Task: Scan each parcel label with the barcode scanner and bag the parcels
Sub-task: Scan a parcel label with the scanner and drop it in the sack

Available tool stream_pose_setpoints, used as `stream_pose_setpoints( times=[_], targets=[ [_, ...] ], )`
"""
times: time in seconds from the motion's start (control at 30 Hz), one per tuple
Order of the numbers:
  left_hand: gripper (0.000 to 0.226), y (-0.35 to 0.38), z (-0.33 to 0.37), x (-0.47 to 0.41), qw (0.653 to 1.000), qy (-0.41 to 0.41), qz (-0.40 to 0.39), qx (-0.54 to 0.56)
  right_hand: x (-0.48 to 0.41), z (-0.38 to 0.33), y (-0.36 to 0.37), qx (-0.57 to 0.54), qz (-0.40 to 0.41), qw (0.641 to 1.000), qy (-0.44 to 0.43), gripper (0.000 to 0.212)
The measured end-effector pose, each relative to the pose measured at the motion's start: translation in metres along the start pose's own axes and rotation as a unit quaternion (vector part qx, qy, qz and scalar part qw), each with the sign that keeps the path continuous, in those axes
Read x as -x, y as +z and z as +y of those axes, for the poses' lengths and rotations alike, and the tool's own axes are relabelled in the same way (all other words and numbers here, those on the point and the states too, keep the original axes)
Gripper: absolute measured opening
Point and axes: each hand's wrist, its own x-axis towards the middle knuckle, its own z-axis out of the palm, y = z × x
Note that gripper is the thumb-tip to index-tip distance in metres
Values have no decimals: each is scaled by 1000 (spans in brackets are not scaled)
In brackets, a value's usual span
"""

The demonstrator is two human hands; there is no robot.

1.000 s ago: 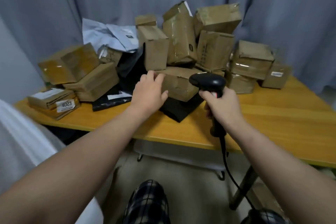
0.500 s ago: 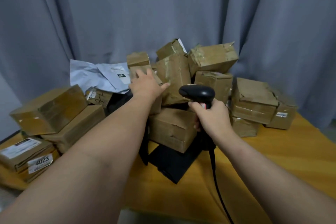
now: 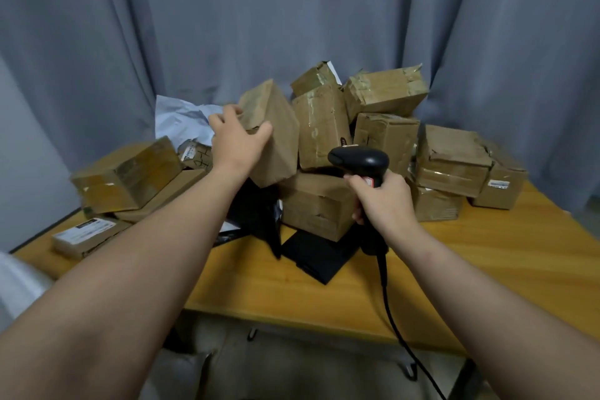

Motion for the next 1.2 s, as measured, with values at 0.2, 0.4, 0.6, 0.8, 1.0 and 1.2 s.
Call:
stream_pose_setpoints(
  times=[0.2, 0.4, 0.6, 0.8, 1.0, 1.2],
  targets=[
    [74, -40, -16, 70, 992, 114, -52, 31, 41, 2, 1, -70, -11, 997, 35, 20],
    [80, -41, -71, 151, 898, 371, -182, -150, 74, 31, -9, -129, 53, 987, 77, 16],
    [88, -25, -111, 173, 820, 422, -238, -305, 93, 56, -3, -100, 36, 988, 115, 26],
    [55, -25, -92, 168, 941, 231, -220, -110, 83, 50, 11, -37, 8, 996, 78, 39],
    [61, -21, -91, 166, 926, -223, -291, 92, 85, 58, 22, 3, -12, 995, 94, 47],
    [54, -32, -93, 175, 944, -133, -192, 233, 112, 52, -3, -130, -35, 990, 29, 33]
  ],
)
